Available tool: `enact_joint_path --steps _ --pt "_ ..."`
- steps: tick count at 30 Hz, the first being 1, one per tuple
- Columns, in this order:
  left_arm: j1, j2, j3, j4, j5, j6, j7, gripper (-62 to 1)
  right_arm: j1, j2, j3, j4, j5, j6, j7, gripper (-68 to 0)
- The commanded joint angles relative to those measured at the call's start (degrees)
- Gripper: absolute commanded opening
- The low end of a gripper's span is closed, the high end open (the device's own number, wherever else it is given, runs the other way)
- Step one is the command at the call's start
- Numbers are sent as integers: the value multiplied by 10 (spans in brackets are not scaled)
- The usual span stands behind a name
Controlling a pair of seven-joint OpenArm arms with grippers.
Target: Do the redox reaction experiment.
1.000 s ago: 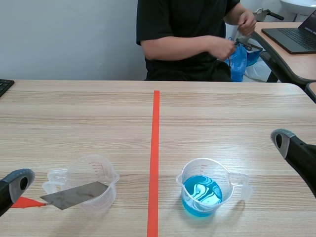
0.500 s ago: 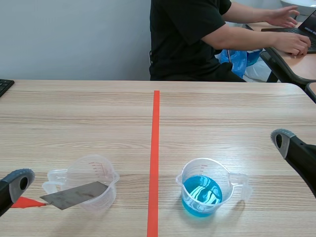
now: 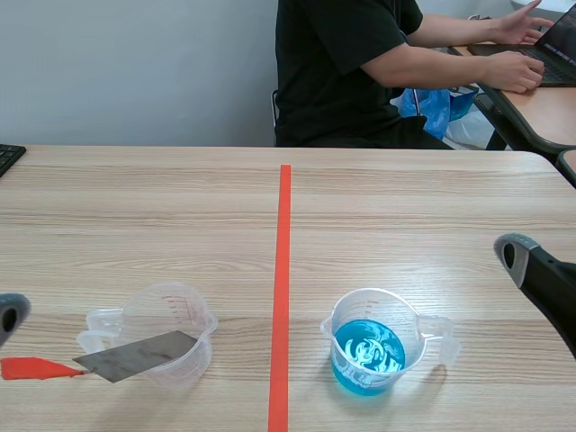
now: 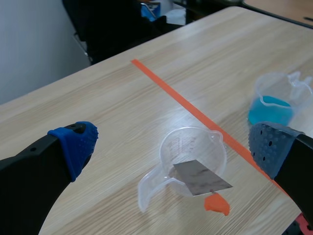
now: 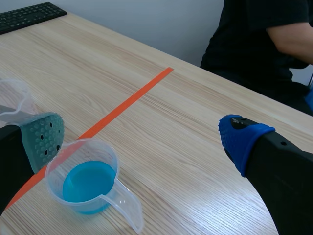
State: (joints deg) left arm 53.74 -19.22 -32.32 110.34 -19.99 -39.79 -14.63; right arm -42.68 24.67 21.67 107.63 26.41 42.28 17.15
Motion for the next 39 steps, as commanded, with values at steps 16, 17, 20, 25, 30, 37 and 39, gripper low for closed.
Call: enact_joint_path --steps 16,17,20,25,30,37,39 --pt "66 117 -237 3 -155 -1 80 -452 105 79 -112 12 -15 4 10 4" --pt "66 121 -250 3 -164 -1 88 -490 114 80 -131 12 -18 4 10 4" --pt "65 127 -281 3 -174 -1 112 -578 146 82 -192 12 -32 4 10 4" --pt "64 127 -317 -6 -173 -1 119 -577 197 82 -301 12 -76 4 10 4" --pt "64 127 -339 -25 -174 -1 119 -577 235 82 -406 12 -108 -7 10 4" --pt "64 128 -339 -39 -176 -1 118 -577 257 65 -527 12 -175 -85 -1 4" --pt "62 129 -339 -39 -176 -1 117 -577 257 50 -555 12 -196 -103 -3 4"
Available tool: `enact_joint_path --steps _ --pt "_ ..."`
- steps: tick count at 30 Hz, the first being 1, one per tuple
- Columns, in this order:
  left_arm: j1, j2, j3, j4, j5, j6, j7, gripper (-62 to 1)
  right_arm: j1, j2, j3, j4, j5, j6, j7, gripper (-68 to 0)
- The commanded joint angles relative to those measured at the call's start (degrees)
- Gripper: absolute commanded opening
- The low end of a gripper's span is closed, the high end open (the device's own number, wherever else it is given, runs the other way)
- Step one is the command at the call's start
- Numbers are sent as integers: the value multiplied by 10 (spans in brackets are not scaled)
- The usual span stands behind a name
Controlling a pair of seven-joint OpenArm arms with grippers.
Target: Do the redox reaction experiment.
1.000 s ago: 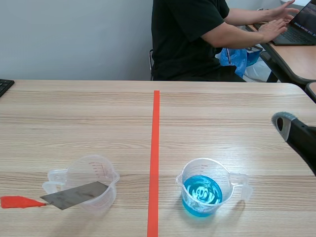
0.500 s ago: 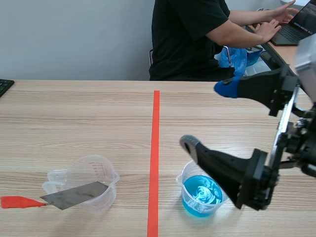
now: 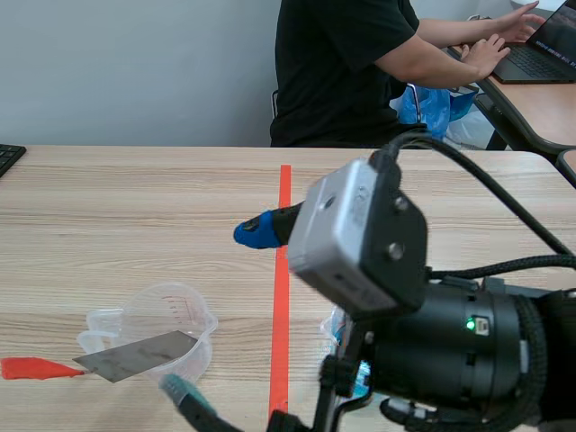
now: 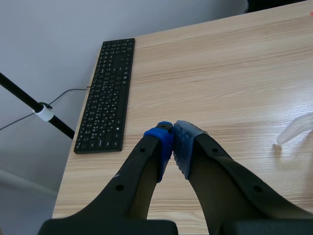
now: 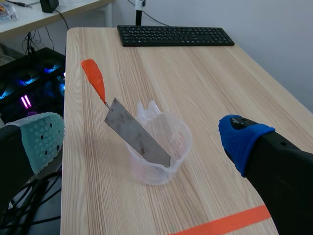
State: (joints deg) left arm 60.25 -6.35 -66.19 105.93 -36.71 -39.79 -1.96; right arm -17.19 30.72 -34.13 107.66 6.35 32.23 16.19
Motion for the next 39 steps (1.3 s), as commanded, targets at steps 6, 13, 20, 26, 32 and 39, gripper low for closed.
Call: enact_joint_path --steps 6,13,20,26,32,39 --pt "-4 0 0 5 -8 -1 -10 -577 24 -54 -92 11 -84 -80 -28 4" --pt "-4 0 0 5 -9 -1 -10 -577 40 -100 -151 -17 -120 -130 -54 4" --pt "-4 0 0 5 -9 -1 -11 -577 81 -144 -208 -91 -144 -134 -52 4" --pt "-16 0 0 5 -9 -1 -10 -577 120 -169 -234 -142 -152 -151 -51 -21" --pt "-23 0 0 5 -8 -1 -10 -577 135 -191 -245 -165 -152 -151 -46 -145" --pt "-23 0 0 5 -8 -1 -10 -577 135 -193 -244 -165 -152 -151 -45 -286"
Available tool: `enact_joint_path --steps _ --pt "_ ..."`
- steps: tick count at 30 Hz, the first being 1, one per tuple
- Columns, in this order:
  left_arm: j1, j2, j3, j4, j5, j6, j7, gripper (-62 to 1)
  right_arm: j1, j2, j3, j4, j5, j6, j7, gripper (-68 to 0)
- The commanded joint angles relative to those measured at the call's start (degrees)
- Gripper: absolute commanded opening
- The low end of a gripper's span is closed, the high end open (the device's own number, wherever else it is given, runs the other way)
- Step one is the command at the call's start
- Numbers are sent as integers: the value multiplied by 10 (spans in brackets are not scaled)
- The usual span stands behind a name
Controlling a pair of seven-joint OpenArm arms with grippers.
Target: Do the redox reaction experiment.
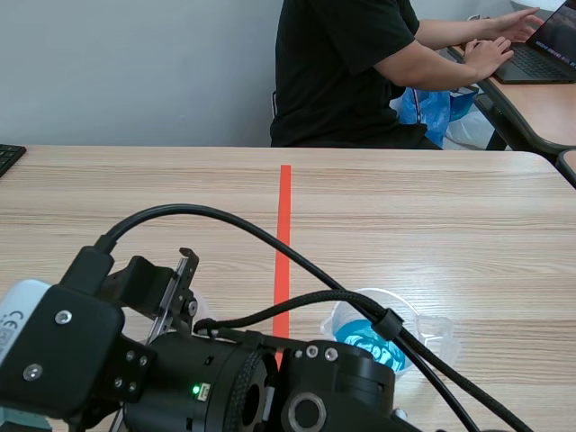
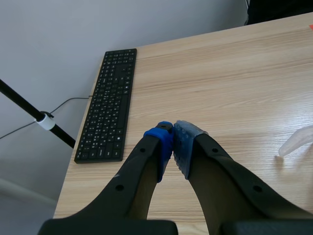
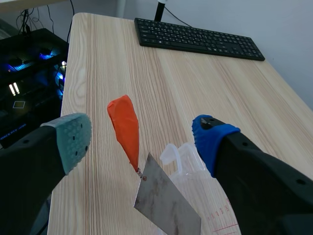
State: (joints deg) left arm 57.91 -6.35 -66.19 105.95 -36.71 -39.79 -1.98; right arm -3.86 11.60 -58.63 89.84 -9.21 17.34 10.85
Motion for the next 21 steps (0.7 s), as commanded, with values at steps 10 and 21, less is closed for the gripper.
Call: enact_joint_path --steps 10,21 --pt "0 0 0 5 -8 -1 -10 -577 2 -2 1 13 3 -2 9 -505" --pt "0 0 0 5 -8 -1 -10 -577 2 -2 1 13 3 -2 9 -660"
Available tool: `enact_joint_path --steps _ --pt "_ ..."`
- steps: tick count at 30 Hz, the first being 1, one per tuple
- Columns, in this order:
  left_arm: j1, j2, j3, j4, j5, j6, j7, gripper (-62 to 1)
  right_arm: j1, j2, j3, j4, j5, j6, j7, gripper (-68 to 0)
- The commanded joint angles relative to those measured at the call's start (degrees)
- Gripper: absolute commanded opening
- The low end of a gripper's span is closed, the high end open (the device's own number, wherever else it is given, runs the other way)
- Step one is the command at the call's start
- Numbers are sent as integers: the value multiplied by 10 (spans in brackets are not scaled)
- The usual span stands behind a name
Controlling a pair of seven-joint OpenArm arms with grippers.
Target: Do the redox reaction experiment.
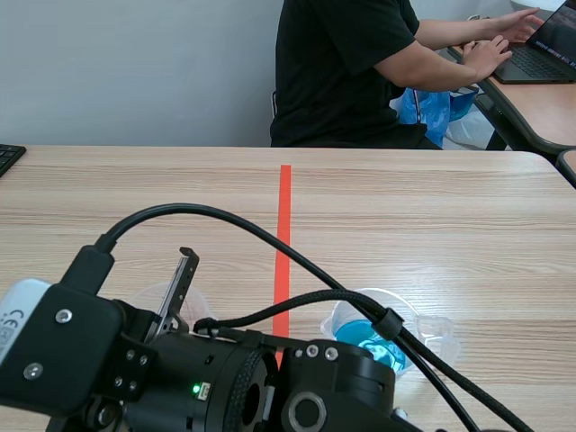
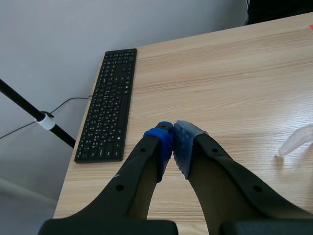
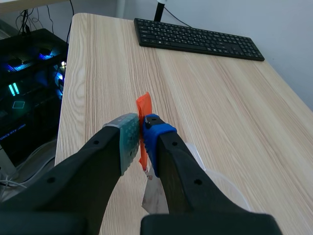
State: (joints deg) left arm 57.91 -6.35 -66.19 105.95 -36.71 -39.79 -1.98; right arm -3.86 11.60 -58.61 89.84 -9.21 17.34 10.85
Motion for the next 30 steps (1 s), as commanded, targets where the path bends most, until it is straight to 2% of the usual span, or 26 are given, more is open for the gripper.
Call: enact_joint_path --steps 1,8,16,18,21,30 --pt "0 0 0 5 -8 -1 -10 -577 2 -2 0 13 3 -2 9 -660" --pt "0 0 0 5 -8 -1 -10 -577 2 -2 6 14 3 -3 11 -660" --pt "0 0 0 5 -8 -1 -10 -577 2 7 53 44 4 0 9 -660" --pt "0 0 0 5 -8 -1 -10 -577 2 13 69 59 5 10 8 -660" --pt "0 0 0 5 -8 -1 -12 -577 2 21 91 81 11 45 1 -660" --pt "-18 -1 0 5 -8 -1 -11 -577 0 50 152 147 85 117 -35 -660"
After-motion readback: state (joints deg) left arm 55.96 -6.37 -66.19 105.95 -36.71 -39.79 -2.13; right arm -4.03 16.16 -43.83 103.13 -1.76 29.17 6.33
